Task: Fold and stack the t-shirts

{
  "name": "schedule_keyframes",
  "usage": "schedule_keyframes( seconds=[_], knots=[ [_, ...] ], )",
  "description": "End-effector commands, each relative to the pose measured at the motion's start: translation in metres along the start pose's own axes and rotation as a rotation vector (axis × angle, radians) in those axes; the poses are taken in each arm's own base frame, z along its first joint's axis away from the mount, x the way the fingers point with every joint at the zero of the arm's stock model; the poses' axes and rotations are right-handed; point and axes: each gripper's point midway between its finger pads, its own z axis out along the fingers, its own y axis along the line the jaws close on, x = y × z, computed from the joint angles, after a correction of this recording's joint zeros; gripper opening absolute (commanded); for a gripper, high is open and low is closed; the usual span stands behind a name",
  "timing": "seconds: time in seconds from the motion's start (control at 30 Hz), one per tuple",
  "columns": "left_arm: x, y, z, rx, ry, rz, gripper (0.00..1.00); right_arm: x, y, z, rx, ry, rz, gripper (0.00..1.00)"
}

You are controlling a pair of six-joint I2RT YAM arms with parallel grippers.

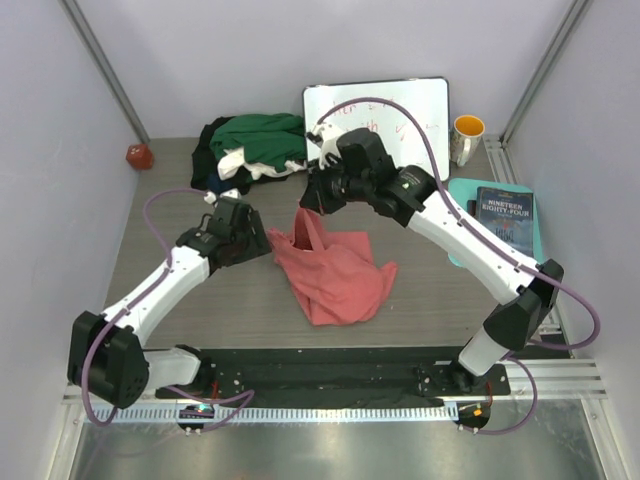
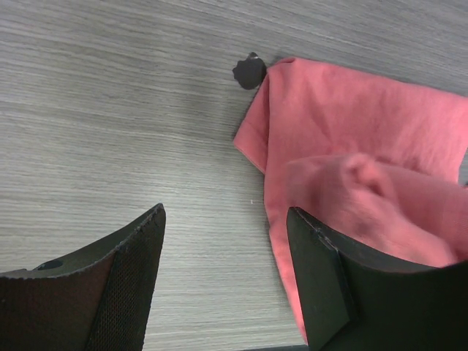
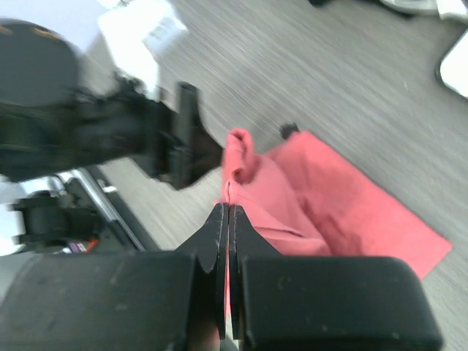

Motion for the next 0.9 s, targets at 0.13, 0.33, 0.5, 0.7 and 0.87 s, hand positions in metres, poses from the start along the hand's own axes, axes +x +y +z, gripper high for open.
schedule_keyframes(
  seconds=[0.13,0.33,0.5,0.7,0.87],
  knots=[
    [-0.034,0.001,-0.041,0.008,-0.152,-0.036,0.69,-0.091,0.064,-0.068,-0.091,-0.224,-0.082,0.01],
    [-0.037,0.007,-0.060,0.003,-0.179,-0.057,0.69,-0.135,0.109,-0.136,-0.186,-0.371,-0.121,0.01],
    [-0.048,0.009,-0.083,0.004,-0.230,-0.061,0.70,-0.148,0.135,-0.198,-0.264,-0.473,-0.121,0.01],
    [-0.059,0.019,-0.107,-0.030,-0.288,-0.050,0.70,-0.135,0.118,-0.206,-0.187,-0.471,-0.116,0.01],
    [-0.062,0.016,-0.107,-0.028,-0.288,-0.034,0.71,-0.132,0.128,-0.195,-0.243,-0.439,-0.126,0.01]
  ],
)
